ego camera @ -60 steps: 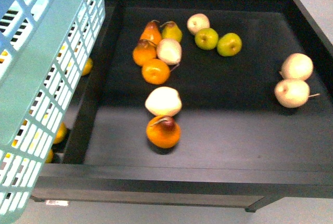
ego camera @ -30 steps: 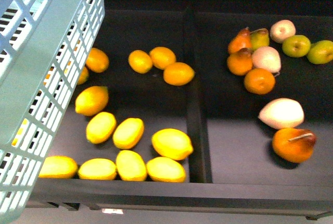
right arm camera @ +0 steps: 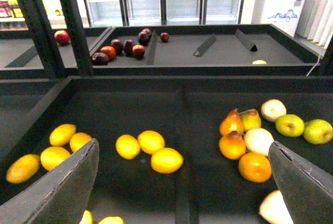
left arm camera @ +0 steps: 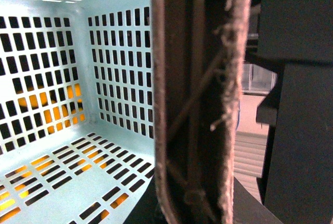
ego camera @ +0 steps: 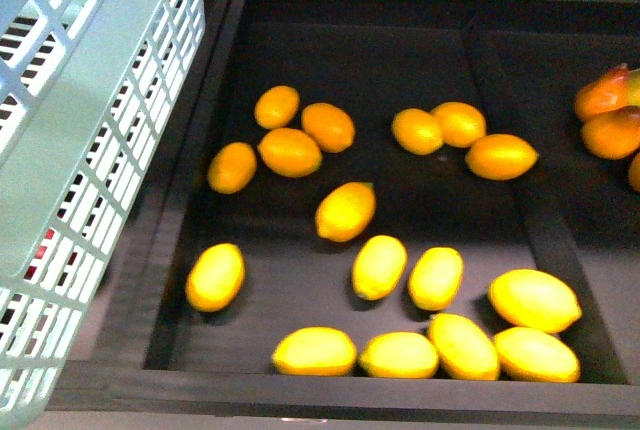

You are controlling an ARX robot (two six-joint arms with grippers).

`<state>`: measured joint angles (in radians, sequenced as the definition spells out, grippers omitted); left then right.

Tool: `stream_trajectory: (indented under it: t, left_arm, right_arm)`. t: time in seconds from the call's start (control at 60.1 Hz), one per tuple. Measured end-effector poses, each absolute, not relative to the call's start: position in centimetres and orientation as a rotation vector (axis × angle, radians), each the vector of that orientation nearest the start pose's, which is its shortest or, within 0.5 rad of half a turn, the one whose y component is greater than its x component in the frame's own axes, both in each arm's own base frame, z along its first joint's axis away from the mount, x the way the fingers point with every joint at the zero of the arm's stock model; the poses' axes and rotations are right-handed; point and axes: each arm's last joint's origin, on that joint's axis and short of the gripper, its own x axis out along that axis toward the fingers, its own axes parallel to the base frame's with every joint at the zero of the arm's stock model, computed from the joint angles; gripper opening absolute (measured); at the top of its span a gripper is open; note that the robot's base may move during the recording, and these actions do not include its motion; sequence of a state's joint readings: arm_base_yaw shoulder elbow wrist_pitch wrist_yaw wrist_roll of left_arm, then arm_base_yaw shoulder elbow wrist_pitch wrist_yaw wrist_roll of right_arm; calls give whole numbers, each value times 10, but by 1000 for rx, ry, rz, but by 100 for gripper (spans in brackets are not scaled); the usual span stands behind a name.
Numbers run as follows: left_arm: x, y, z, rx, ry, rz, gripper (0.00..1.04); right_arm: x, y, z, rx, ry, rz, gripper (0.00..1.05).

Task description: Pick lemon and mango into basket

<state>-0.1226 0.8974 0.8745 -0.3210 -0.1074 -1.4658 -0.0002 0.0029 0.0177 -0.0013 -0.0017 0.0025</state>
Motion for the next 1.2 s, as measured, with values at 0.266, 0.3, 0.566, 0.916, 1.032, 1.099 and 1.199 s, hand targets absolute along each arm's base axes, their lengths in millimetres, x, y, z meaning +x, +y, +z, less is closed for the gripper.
stream_trajectory:
  t: [0.266,0.3,0.566,0.916,1.032,1.099,1.199]
  left_arm:
    - [192,-20,331,-1410,287,239,6]
    - [192,-20,331,-1411,287,240,6]
    - [192,-20,332,-1410,287,238,6]
    - [191,-18,332,-1383,257,266,6]
    - [199,-26,333,-1228,524,168,6]
    - [213,-39,337,-1064,618,39,6]
    - [239,-65,337,-857,657,-107,6]
  right_arm:
    - [97,0,169,3,-14,-3,96]
    - [97,0,169,2,-14,0,96]
    - [97,0,169,2,-13,0,96]
    - [97,0,169,2,-14,5,96]
    - [97,0,169,2,-13,1,96]
    - [97,0,169,2,-14,1,96]
    - [97,0,169,2,-14,3,96]
